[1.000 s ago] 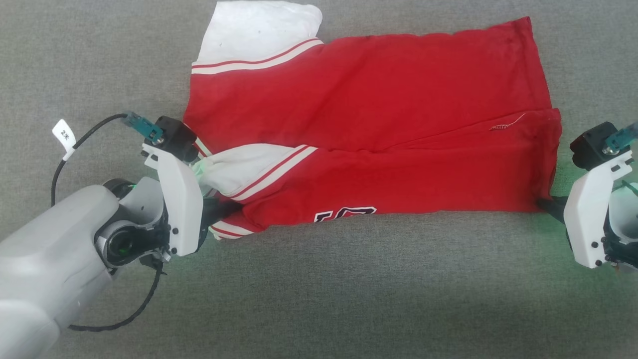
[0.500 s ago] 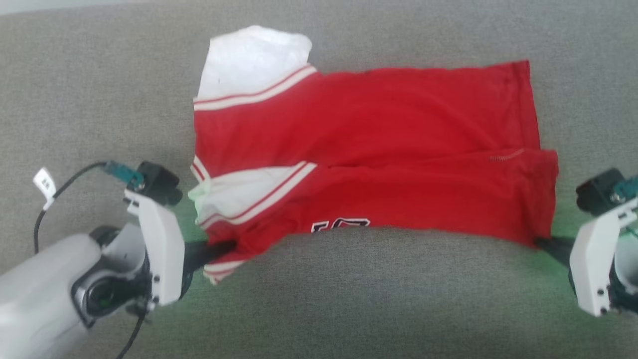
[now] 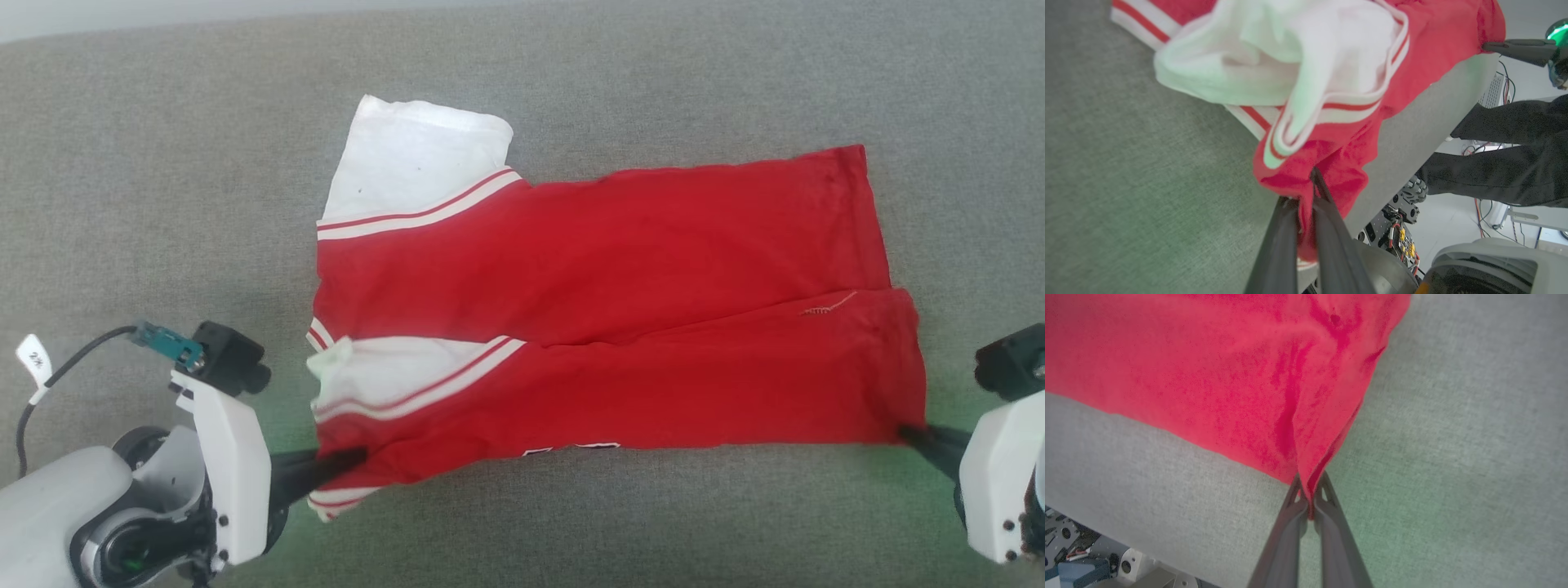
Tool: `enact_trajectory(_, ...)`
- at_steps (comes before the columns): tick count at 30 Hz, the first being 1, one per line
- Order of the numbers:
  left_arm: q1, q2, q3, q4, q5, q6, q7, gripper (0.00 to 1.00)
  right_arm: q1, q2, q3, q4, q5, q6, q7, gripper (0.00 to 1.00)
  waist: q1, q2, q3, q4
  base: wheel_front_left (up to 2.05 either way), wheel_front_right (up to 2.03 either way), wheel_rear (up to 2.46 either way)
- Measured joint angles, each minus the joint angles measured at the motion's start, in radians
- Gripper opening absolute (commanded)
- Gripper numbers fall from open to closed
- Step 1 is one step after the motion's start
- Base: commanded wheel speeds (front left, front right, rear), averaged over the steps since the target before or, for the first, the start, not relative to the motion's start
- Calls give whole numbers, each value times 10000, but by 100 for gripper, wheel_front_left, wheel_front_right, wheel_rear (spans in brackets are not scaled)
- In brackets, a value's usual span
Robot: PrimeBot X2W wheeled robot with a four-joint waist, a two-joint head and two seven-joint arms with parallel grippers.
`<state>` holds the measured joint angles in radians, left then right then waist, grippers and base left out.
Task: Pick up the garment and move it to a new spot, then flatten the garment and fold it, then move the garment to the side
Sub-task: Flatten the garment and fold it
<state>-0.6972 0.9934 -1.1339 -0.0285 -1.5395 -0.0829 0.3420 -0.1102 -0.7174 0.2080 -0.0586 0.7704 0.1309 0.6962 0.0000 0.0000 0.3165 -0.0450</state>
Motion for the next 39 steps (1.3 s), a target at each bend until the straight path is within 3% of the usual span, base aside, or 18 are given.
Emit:
enact_trajectory(1,6,-33,2,25,92,46,-107,24,25,54,-48,-27,-88,0,-65,84,0,0,-8,1,0,0,0)
enact_trajectory(2,7,-84,42,75,96,121,-224,25,35,148,-161,-35,-153,0,-207,100,0,0,-20,4,0,0,0)
enact_trajectory(3,7,-134,69,123,100,128,-295,35,35,274,-299,-35,-174,0,-349,100,0,0,-35,5,0,0,0)
enact_trajectory(4,8,-159,77,150,176,127,-420,80,36,387,-451,-44,-228,0,-489,100,0,0,-51,1,0,0,0)
enact_trajectory(5,9,-167,123,213,286,138,-562,96,39,477,-614,-67,-305,0,-642,100,0,0,-67,-11,0,0,0)
enact_trajectory(6,9,-132,182,267,324,171,-658,100,53,541,-798,-96,-435,0,-817,100,0,0,-80,-28,0,0,0)
enact_trajectory(11,-14,211,734,686,686,729,-1801,100,-31,1181,-1852,-548,-1350,0,-2606,100,0,0,-105,-317,0,0,0)
enact_trajectory(16,-636,-100,1392,1864,1381,1254,-3206,100,-747,2617,-2146,-639,-2113,-2,-4821,100,0,0,11,-906,0,0,0)
enact_trajectory(20,-1351,-454,1781,2915,1778,1371,-3779,100,-1183,3415,-1969,-621,-2458,2,-5871,100,0,0,154,-1432,0,0,0)
enact_trajectory(25,-2501,-863,1973,4381,2290,1373,-3843,100,-1463,3931,-1770,-736,-2686,2,-6880,100,0,0,367,-2191,0,0,0)
enact_trajectory(32,-4008,-1227,1599,6493,2894,1074,-2508,100,-1504,4280,-1492,-878,-2640,0,-7310,100,1,0,726,-3215,0,0,0)
enact_trajectory(39,-4685,-1532,999,8232,2299,966,1352,100,-1406,4324,-1444,-754,-2594,0,-7388,100,0,0,999,-3708,0,0,0)
